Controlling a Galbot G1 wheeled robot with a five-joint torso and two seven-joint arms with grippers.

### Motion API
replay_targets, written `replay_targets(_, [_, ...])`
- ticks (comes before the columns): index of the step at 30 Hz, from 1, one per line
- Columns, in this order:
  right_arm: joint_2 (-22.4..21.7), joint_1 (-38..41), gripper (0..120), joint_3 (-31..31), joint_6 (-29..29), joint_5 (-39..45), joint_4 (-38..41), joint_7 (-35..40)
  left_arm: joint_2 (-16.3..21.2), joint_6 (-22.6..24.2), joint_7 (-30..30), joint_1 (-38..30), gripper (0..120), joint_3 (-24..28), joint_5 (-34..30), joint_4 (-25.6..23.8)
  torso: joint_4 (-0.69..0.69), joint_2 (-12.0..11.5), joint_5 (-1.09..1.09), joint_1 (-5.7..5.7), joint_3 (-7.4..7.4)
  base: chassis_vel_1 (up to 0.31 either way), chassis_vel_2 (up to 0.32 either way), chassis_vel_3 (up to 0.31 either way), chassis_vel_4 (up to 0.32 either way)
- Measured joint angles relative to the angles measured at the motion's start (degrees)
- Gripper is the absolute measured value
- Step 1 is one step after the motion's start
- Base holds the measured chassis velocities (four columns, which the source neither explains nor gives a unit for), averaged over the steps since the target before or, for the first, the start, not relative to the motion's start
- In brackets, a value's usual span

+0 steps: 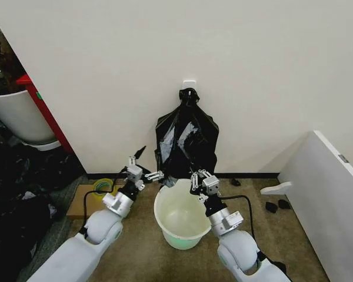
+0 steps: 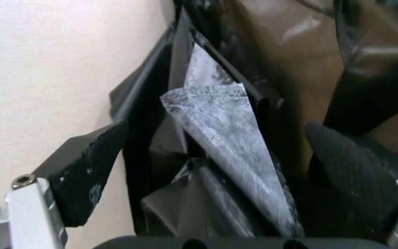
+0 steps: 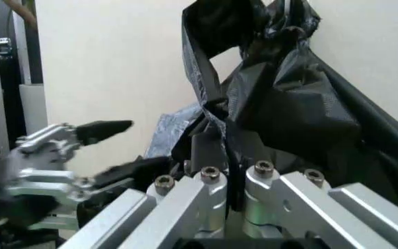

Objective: Place the garbage bag over the trash bin.

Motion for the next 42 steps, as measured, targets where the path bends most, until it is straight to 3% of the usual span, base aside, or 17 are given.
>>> replay_targets(3, [0.2, -0.3, 0, 0.0, 0.1, -0.4, 0.0, -0.2, 0.2, 1.1, -0.9, -1.9, 99, 1.5, 0.9, 0.8, 0.0, 0.0, 0.01, 0.0, 0.0, 0.0, 0.0, 0.0, 0.0])
replay_targets(7, [0.4, -0.6, 0, 0.2, 0.3, -0.9, 0.2, -0.4, 0.1, 3.1, -2.0, -3.4, 85, 2.6, 1.3, 1.5, 0.01, 0.0, 0.01, 0.0, 0.0, 0.0, 0.0, 0.0, 0.0])
replay_targets(10, [0.4, -1.0, 0, 0.4, 0.4, -1.2, 0.6, -0.5, 0.0, 3.4, -1.2, -4.4, 71, 3.3, 0.8, 2.5, 0.0, 0.0, 0.01, 0.0, 0.0, 0.0, 0.0, 0.0, 0.0])
replay_targets(15, [0.3, -1.3, 0, 0.5, 0.4, -1.4, 0.8, -0.5, -0.3, 4.4, -0.5, -5.0, 57, 4.1, -1.2, 2.8, 0.0, 0.0, 0.01, 0.0, 0.0, 0.0, 0.0, 0.0, 0.0])
replay_targets(16, [0.2, -1.4, 0, 0.6, 0.5, -1.5, 0.8, -0.5, -0.5, 5.2, -0.5, -5.2, 49, 4.3, -2.1, 2.8, 0.0, 0.0, 0.01, 0.0, 0.0, 0.0, 0.0, 0.0, 0.0])
replay_targets(23, [0.1, -1.3, 0, 0.6, 0.5, -1.6, 0.8, -0.5, -1.8, 5.9, -0.4, -5.5, 26, 4.6, -3.3, 3.2, 0.0, 0.0, 0.01, -0.01, 0.0, 0.0, 0.0, 0.0, 0.0])
replay_targets(26, [0.0, -1.2, 0, 0.6, 0.5, -1.8, 0.5, -0.5, -2.0, 5.7, -0.5, -5.4, 18, 4.2, -3.3, 2.5, 0.0, 0.0, 0.01, -0.01, 0.0, 0.0, 0.0, 0.0, 0.0])
replay_targets(29, [-0.2, -1.1, 0, 0.8, 0.5, -2.6, 0.2, -0.1, -1.9, 4.4, -0.6, -4.5, 1, 2.0, -3.1, 0.5, 0.0, 0.0, 0.01, -0.01, 0.0, 0.0, 0.0, 0.0, 0.0])
replay_targets(34, [-0.7, -1.5, 0, 1.2, 0.3, -3.4, 0.3, 1.3, -2.0, 2.4, -1.1, -2.3, 0, -1.7, -3.1, -2.4, 0.01, 0.0, 0.01, -0.01, 0.0, 0.0, 0.0, 0.0, 0.0])
replay_targets(37, [-1.9, -4.3, 0, 0.8, -3.1, -2.1, 3.2, 7.3, -3.8, 0.3, -3.6, 1.3, 0, -5.3, -3.7, -6.5, 0.0, 0.0, 0.03, -0.01, -0.01, 0.0, 0.0, 0.0, 0.0])
replay_targets(42, [-3.5, -8.4, 0, -0.4, -6.4, 2.3, 8.1, 12.6, -6.2, -0.4, -5.9, 6.4, 0, -6.1, -3.3, -9.4, -0.01, 0.0, 0.02, -0.01, -0.02, 0.0, 0.0, 0.0, 0.0])
